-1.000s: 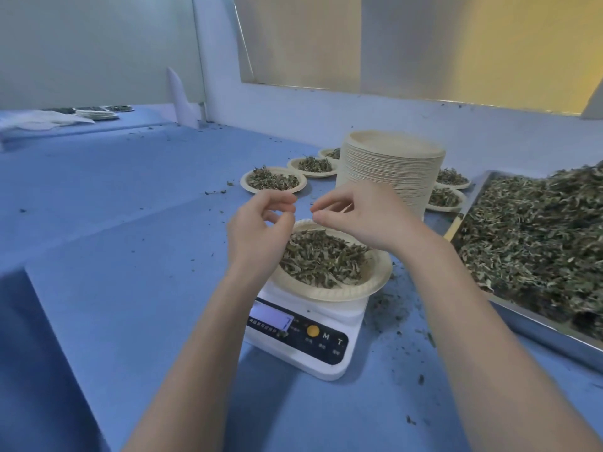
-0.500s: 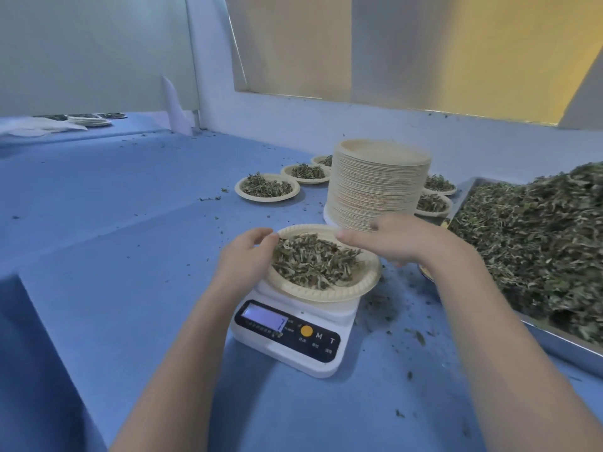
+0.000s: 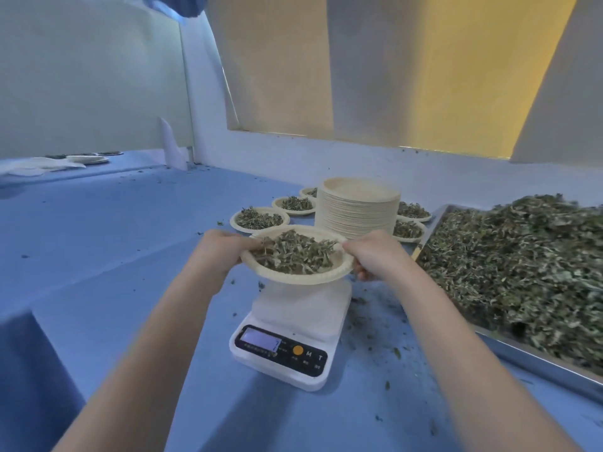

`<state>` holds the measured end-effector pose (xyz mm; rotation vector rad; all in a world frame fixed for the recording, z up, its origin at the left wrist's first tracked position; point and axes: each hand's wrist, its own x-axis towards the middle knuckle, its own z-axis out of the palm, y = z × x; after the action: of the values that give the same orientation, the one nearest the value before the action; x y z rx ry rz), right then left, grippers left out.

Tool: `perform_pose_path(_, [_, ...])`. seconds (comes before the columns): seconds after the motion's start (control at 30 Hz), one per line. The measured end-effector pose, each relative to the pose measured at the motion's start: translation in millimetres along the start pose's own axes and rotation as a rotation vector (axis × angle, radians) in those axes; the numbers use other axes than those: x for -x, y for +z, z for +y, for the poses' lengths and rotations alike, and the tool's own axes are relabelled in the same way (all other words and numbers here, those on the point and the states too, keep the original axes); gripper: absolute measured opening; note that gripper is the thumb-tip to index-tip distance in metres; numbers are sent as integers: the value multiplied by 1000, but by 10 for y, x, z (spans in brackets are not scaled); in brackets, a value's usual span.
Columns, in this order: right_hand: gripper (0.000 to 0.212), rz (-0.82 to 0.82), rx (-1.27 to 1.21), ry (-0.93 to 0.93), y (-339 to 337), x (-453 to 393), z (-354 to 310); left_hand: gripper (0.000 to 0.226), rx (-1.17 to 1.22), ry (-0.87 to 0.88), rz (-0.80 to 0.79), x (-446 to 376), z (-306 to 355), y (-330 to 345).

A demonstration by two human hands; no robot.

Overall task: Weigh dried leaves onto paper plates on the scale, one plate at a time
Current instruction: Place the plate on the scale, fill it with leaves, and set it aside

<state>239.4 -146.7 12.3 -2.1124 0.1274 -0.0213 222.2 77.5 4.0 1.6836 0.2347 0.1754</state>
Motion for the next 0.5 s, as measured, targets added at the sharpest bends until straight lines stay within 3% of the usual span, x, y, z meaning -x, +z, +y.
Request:
perform_pose_path(0.2, [28, 59, -454, -38, 330, -202, -66, 12, 82, -193, -80, -130, 34, -293])
perform_pose_path(0.33, [23, -24, -607, -15, 648, -402, -193, 8, 153, -181, 32, -329, -26, -517])
perform_pose_path(0.5, [16, -190, -767, 22, 930, -652, -451, 21, 255, -140, 162, -660, 27, -694])
